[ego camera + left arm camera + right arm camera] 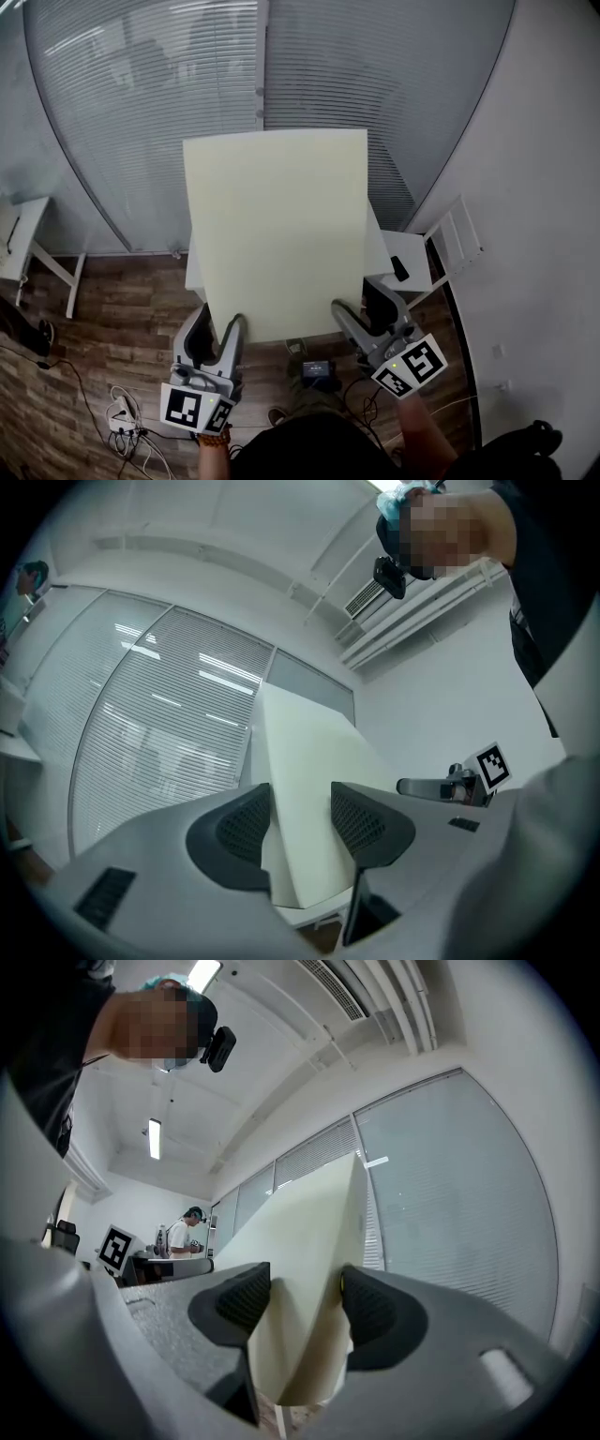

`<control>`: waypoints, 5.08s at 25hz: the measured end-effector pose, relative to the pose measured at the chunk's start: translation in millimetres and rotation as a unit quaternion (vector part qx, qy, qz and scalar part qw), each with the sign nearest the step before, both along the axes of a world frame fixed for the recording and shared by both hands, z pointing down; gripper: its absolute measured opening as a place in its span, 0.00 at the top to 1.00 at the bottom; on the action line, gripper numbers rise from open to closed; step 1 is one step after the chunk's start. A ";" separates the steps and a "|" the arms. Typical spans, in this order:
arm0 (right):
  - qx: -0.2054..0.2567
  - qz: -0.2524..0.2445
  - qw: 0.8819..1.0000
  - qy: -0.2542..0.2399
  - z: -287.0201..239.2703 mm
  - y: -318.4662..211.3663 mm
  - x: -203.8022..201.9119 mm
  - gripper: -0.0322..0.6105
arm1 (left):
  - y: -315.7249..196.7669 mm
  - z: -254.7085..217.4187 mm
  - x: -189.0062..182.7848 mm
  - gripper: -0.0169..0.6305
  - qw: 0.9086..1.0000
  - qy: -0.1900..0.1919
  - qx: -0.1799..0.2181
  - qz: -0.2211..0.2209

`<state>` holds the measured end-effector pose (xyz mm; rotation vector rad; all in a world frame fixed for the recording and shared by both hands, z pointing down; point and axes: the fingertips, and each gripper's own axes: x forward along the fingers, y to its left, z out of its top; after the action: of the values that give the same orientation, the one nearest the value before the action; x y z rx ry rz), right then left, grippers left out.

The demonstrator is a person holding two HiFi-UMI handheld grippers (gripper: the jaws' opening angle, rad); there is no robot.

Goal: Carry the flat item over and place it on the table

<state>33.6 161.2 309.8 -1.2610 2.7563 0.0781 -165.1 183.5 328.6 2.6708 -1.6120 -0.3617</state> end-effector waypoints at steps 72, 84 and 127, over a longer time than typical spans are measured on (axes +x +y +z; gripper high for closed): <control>-0.038 -0.010 0.998 -0.046 26.7 -455.1 67.0 0.58 | -450.2 19.8 64.4 0.66 0.999 -0.011 -0.049 -0.014; -0.045 -0.007 0.998 -0.050 37.8 -483.0 83.2 0.58 | -477.8 28.2 80.2 0.66 0.998 -0.013 -0.057 -0.012; -0.227 -0.017 0.973 -0.022 192.8 -578.9 84.8 0.58 | -564.1 180.3 84.5 0.66 0.973 -0.010 -0.231 -0.016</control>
<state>118.4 -417.7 502.6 -1.2801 2.8503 -0.6087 -80.6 -380.6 508.9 2.3046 -1.5156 0.0434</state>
